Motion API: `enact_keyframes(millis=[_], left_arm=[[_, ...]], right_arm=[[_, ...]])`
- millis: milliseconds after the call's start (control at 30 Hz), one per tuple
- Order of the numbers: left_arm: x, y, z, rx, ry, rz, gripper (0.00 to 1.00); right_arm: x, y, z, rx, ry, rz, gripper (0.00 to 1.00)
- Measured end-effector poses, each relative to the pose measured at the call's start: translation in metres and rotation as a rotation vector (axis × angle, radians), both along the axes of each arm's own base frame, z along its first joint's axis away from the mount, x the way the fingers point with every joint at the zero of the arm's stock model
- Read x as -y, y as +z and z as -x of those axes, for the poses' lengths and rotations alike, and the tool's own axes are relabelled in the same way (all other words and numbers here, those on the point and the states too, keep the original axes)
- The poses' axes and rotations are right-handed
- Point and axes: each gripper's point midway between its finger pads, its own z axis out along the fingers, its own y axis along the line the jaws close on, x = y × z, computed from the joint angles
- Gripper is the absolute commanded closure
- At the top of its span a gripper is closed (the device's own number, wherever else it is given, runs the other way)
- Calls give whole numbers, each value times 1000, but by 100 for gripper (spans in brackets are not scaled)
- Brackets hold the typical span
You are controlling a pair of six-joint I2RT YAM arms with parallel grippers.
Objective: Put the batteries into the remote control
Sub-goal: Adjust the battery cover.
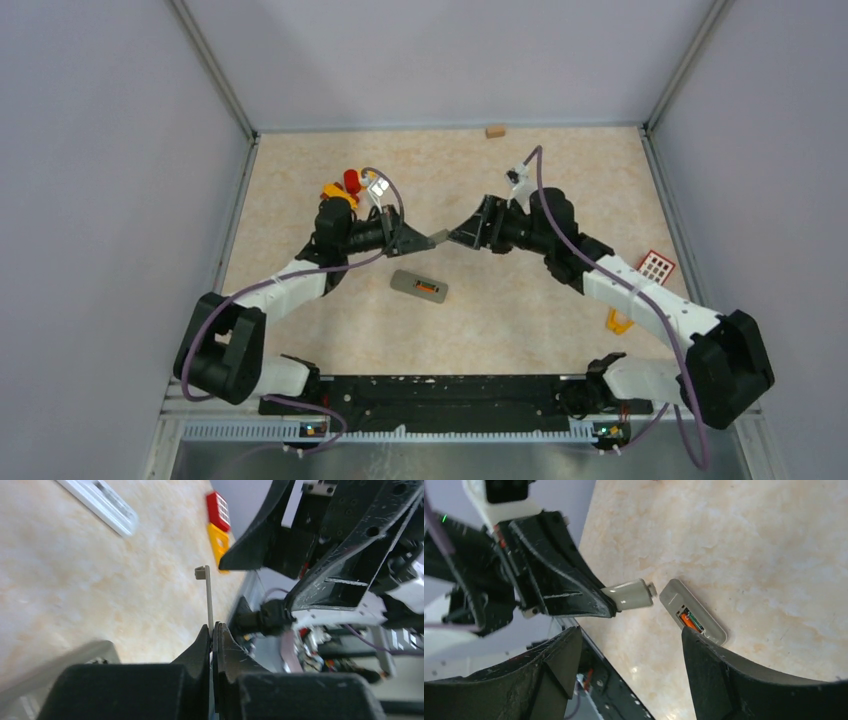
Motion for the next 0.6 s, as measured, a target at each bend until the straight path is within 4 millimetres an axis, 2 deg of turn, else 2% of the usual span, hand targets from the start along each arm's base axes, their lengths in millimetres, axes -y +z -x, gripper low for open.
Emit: enact_keyframes(millis=[100, 233, 433, 600], left_arm=[[4, 6, 22, -47, -121, 31, 100], [5, 17, 46, -71, -238, 59, 100], [1, 33, 66, -46, -311, 74, 100], [0, 35, 71, -45, -341, 78, 100]], right_arm=[[-1, 17, 19, 163, 161, 32, 27], [-4, 21, 36, 262, 304, 53, 32], [-4, 7, 50, 247, 396, 84, 49], [-11, 11, 56, 246, 447, 36, 56]])
